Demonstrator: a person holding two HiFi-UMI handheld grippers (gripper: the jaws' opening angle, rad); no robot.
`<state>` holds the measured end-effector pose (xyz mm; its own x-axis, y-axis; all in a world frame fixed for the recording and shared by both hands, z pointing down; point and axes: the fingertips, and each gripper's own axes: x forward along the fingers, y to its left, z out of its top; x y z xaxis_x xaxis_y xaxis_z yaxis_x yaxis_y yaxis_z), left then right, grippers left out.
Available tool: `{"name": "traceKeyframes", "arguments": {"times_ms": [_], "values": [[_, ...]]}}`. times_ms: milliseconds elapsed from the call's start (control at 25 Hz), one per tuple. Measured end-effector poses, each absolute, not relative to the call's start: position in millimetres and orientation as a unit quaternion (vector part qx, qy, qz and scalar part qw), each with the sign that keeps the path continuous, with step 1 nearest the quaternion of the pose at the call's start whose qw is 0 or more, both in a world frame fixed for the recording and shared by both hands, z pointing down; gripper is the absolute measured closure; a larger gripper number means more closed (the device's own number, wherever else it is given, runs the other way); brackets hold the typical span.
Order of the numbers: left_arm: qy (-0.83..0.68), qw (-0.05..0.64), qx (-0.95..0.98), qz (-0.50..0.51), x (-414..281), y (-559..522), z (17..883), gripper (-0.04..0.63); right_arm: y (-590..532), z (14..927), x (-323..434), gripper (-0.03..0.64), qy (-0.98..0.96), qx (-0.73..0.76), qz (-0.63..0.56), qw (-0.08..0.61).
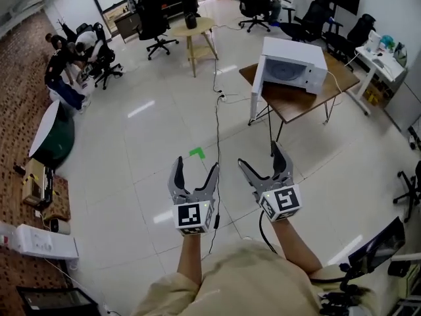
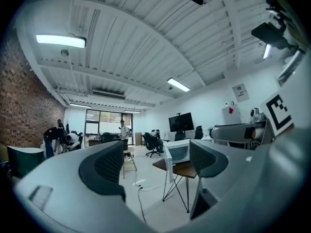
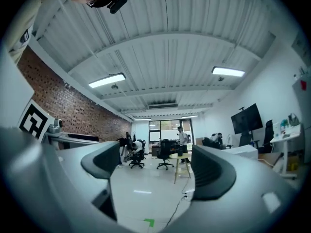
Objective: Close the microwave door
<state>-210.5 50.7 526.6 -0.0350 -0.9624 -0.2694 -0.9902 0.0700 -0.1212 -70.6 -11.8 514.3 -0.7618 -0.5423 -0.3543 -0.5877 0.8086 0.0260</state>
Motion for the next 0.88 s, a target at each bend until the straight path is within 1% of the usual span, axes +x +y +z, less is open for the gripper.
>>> {"name": "traceKeyframes", "arguments": {"times_ms": [200,400,760,880], "values": [[0.676,0.123,-0.726,0.032,-151,36,493,0.166,-11,484,-5,0.169,0.915,-0.362,0.067,0.163],[0.626,0.133,-0.767,0.055,-107,9,482,0.166,-16,479,42,0.172,0.891,-0.419,0.066,0.164],[0.543,0.127,-0.828,0.055,-57,-21,470,0.166,-24,476,94,0.198,0.847,-0.502,0.057,0.165],[0.525,0.127,-0.84,0.057,-58,-11,476,0.166,-10,484,92,0.199,0.841,-0.516,0.052,0.157]]}}
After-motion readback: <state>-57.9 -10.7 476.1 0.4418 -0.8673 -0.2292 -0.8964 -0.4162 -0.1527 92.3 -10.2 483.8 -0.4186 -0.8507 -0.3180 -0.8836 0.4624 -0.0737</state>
